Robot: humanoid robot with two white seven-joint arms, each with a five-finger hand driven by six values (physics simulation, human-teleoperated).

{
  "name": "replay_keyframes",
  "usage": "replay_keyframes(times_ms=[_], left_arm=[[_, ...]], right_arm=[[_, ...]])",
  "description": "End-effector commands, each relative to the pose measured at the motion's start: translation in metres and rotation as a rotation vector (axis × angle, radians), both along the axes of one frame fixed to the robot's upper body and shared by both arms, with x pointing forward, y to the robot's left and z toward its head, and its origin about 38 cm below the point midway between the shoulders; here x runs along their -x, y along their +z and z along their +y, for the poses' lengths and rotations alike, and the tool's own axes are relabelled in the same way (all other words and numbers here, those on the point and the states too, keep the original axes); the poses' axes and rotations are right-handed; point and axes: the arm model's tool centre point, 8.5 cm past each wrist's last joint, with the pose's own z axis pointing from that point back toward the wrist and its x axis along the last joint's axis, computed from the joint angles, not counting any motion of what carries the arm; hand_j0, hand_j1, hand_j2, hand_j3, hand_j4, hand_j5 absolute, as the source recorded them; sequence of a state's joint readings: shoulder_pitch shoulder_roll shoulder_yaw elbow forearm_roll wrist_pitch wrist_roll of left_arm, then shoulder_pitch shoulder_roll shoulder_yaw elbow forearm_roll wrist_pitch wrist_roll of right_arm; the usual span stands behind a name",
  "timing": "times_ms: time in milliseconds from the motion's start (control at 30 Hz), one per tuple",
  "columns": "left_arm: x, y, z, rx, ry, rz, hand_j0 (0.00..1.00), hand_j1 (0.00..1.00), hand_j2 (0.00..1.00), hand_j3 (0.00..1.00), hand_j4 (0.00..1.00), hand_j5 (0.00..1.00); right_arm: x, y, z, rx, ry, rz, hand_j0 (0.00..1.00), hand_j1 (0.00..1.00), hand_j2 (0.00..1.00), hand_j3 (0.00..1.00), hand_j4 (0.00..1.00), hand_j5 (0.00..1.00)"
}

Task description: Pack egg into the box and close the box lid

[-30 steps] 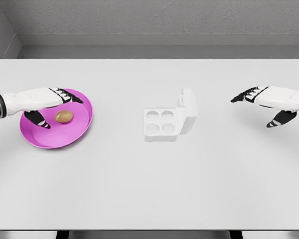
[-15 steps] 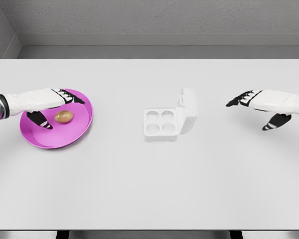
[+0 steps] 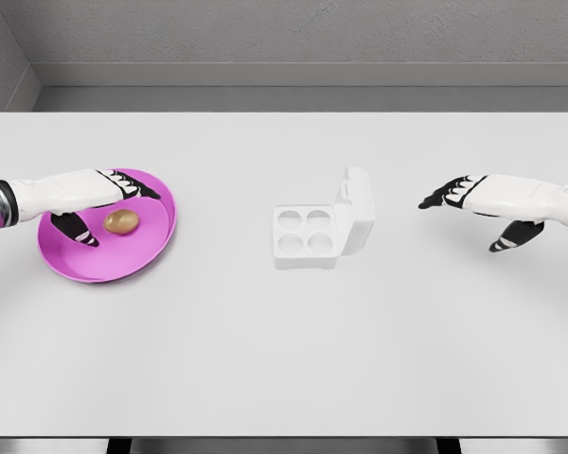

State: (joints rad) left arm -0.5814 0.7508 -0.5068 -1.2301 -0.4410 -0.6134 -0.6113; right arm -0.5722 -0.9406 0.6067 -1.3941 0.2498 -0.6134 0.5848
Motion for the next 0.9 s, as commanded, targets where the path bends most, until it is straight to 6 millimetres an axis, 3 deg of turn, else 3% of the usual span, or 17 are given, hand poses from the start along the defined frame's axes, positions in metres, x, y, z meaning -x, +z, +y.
replay_keyframes(times_ms=[0,100,367,633,767,867], left_arm=[[-0.0001,0.0006,0.0004,0.005,0.003,0.0,1.0,1.0,1.0,1.0,1.0,1.0],[0.0,0.0007,0.0011,0.002,0.004,0.0,1.0,1.0,1.0,1.0,1.0,1.0],[0.0005,0.0004,0.0024,0.0,0.006,0.001,0.87,0.87,0.87,0.87,0.87,0.87],[0.0031,-0.0065,-0.0022,-0.009,-0.009,0.018,0.84,0.84,0.84,0.84,0.84,0.84],[0.0036,-0.0054,0.001,-0.014,-0.005,0.018,0.62,0.62,0.62,0.62,0.62,0.62],[0.0036,-0.0053,0.001,-0.012,-0.005,0.018,0.53,0.53,0.53,0.53,0.53,0.53]], right_arm=[[-0.0002,0.0006,-0.0009,-0.005,-0.005,0.001,1.0,1.0,1.0,1.0,1.0,1.0],[-0.0002,0.0012,-0.0008,-0.003,-0.004,0.0,1.0,1.0,1.0,1.0,1.0,1.0],[0.0001,-0.0007,0.0008,0.001,0.002,0.006,1.0,1.0,1.0,1.0,1.0,1.0],[0.0001,-0.0008,0.0008,0.002,0.002,0.007,1.0,1.0,1.0,1.0,1.0,1.0],[0.0001,-0.0014,0.0016,0.0,0.003,0.007,1.0,1.0,1.0,1.0,1.0,1.0],[0.0003,-0.0013,0.002,0.001,0.005,0.008,1.0,1.0,1.0,1.0,1.0,1.0]])
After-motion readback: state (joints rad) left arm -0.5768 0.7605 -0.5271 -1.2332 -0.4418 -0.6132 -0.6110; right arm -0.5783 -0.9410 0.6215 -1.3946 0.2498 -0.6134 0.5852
